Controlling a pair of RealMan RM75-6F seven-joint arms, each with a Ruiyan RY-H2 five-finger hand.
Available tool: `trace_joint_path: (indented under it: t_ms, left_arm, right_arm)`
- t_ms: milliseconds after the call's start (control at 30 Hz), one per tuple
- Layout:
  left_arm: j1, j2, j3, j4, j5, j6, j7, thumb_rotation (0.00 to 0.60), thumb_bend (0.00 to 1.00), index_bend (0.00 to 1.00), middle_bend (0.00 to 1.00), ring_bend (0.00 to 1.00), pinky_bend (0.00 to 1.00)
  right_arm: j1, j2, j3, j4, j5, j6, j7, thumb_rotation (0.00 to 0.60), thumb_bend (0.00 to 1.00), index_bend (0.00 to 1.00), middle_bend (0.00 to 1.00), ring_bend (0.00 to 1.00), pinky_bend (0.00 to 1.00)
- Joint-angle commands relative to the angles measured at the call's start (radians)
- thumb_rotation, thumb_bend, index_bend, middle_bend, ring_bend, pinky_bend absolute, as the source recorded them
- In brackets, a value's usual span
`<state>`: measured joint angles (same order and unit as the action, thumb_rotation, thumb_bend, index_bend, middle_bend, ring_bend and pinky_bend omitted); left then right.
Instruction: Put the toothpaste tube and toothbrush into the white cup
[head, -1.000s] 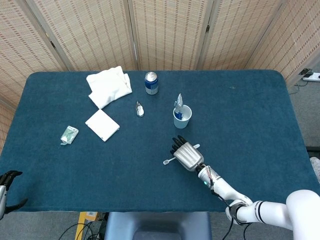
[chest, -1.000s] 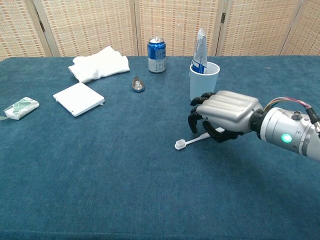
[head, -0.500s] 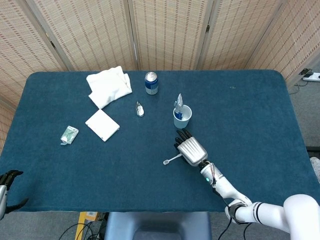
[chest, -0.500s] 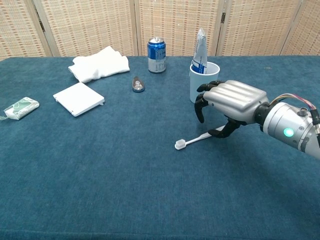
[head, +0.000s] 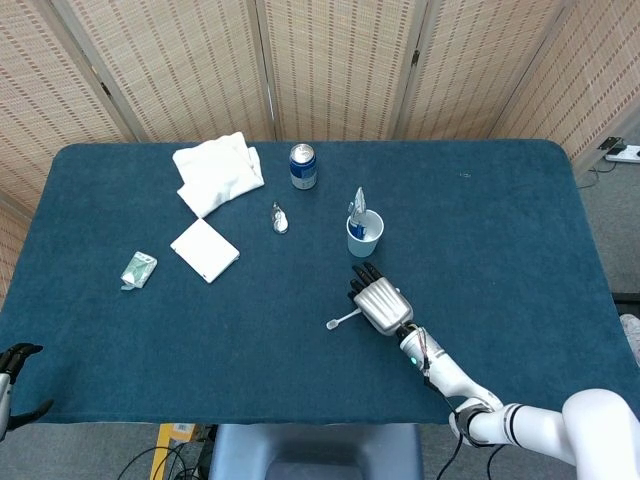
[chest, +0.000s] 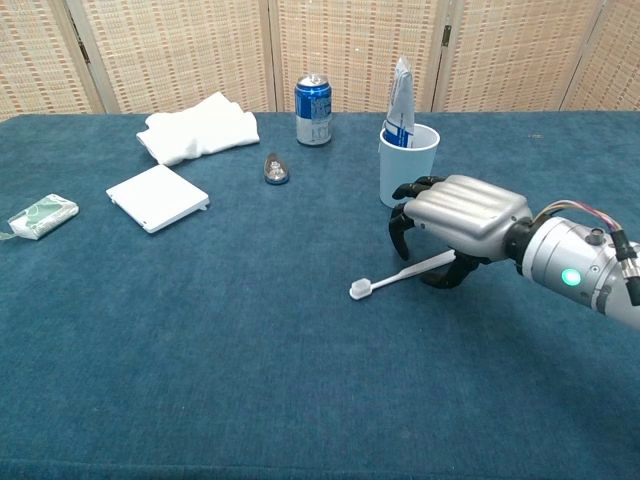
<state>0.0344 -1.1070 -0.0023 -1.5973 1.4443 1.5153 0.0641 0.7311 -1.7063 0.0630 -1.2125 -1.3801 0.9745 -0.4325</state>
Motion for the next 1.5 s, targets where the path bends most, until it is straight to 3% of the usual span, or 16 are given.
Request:
trace_joint_path:
  t_ms: [33,700,967,1300,1500]
  left_arm:
    - [0.001,0.001,0.0,0.001,0.0,0.0,-0.001,0.6,0.19,0.26,0.25,0.27,0.28]
    - [0.006,-0.004,0.002,0.014,-0.003,-0.002,-0.005,0.6,0.19,0.26,0.25,0.27,0.28]
    - [0.006,-0.004,0.001,0.016,-0.004,-0.004,-0.005,0.6,0.19,0.26,0.25,0.27,0.28]
    - [0.003,-0.003,0.0,0.012,-0.001,-0.006,0.0,0.6,0.19,0.26,0.25,0.27,0.28]
    - [0.001,0.001,-0.002,-0.002,0.007,0.0,0.008,0.6,0.19,0.26,0.25,0.27,0.28]
  right_arm:
    - [-0.001,-0.006,0.001,0.009,0.001,-0.003,-0.003,0.6,0.22,0.49,0.32,0.08,0.11]
    - [0.012,-0.043,0.011,0.06,0.005,-0.038,-0.019,0.6,0.31,0.53,0.32,0.08,0.11]
    - [0.006,-0.037,0.013,0.059,-0.016,-0.018,0.017,0.6,0.41,0.59,0.34,0.08,0.11]
    - [-0.068,0.059,0.071,-0.083,-0.051,0.15,0.309,0.6,0.41,0.6,0.36,0.1,0.11]
    - [-0.108,0.09,0.145,-0.134,-0.017,0.232,0.494,0.6,0.41,0.6,0.36,0.1,0.11]
